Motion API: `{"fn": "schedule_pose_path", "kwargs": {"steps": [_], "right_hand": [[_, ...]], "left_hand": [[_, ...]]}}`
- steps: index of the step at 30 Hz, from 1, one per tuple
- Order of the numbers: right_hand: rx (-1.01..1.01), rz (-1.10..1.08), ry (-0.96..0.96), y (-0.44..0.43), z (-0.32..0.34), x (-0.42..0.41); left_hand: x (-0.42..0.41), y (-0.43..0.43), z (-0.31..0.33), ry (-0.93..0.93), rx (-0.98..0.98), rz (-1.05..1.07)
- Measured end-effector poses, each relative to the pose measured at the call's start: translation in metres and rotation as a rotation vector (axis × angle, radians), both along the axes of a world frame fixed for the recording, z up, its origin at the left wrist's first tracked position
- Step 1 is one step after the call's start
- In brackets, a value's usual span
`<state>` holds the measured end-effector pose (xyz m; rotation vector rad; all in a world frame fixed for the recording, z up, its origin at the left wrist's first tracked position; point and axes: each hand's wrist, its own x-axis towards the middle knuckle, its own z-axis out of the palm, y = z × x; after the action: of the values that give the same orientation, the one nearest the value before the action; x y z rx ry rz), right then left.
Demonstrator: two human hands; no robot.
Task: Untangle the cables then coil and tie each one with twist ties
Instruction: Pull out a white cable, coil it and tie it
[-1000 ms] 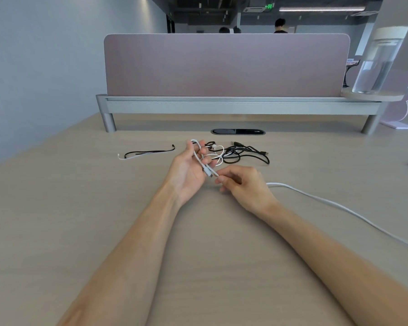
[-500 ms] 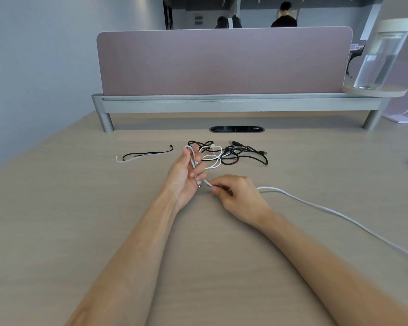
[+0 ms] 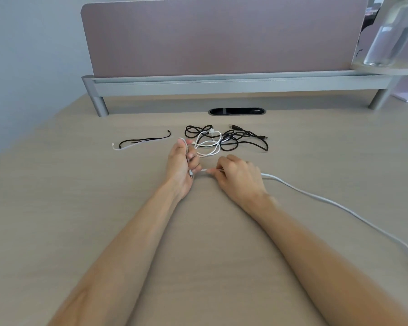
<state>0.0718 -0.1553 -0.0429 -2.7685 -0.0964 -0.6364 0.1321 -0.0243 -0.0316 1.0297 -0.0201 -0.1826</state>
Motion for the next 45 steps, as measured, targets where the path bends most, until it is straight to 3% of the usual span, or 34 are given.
{"fn": "schedule_pose_path", "kwargs": {"steps": [7,15,25,27,28,31,33,36,40,43,45], "right_hand": [[0.132,0.056,0.021,-0.012,0.002,-0.005],[0.22,0.124,-0.006,-0.013,-0.003,-0.014],[0.094,0.162,0.071,-0.016,0.002,-0.017],[0.062,0.231,0.104,-0.017,0.005,-0.018],[0.041,0.262,0.117,-0.018,0.007,-0.019],[-0.063,0.282,0.062,-0.027,0.013,-0.017],[-0.11,0.254,-0.055,-0.037,0.017,-0.014],[-0.071,0.192,-0.158,-0.041,0.019,-0.014],[0.147,-0.037,-0.015,-0.041,0.016,-0.01],[0.372,-0.19,-0.009,-0.034,0.016,-0.009],[0.445,-0.2,-0.133,-0.021,0.015,-0.011]], "left_hand": [[0.0,0.0,-0.001,-0.069,0.175,-0.134],[-0.005,0.01,0.007,0.035,0.004,-0.208],[-0.001,0.006,0.009,0.087,-0.009,-0.15],[-0.002,0.007,0.011,0.094,0.074,-0.098],[-0.002,0.007,0.011,0.053,0.205,-0.058],[-0.003,0.009,0.006,-0.224,0.842,0.051],[-0.005,0.01,0.006,-0.291,1.009,-0.021],[-0.01,0.014,0.014,-0.302,1.059,-0.242],[-0.018,0.01,0.022,-0.277,1.05,-0.465],[-0.018,0.004,0.018,-0.244,1.0,-0.462],[-0.018,-0.002,0.013,-0.183,0.859,-0.397]]}}
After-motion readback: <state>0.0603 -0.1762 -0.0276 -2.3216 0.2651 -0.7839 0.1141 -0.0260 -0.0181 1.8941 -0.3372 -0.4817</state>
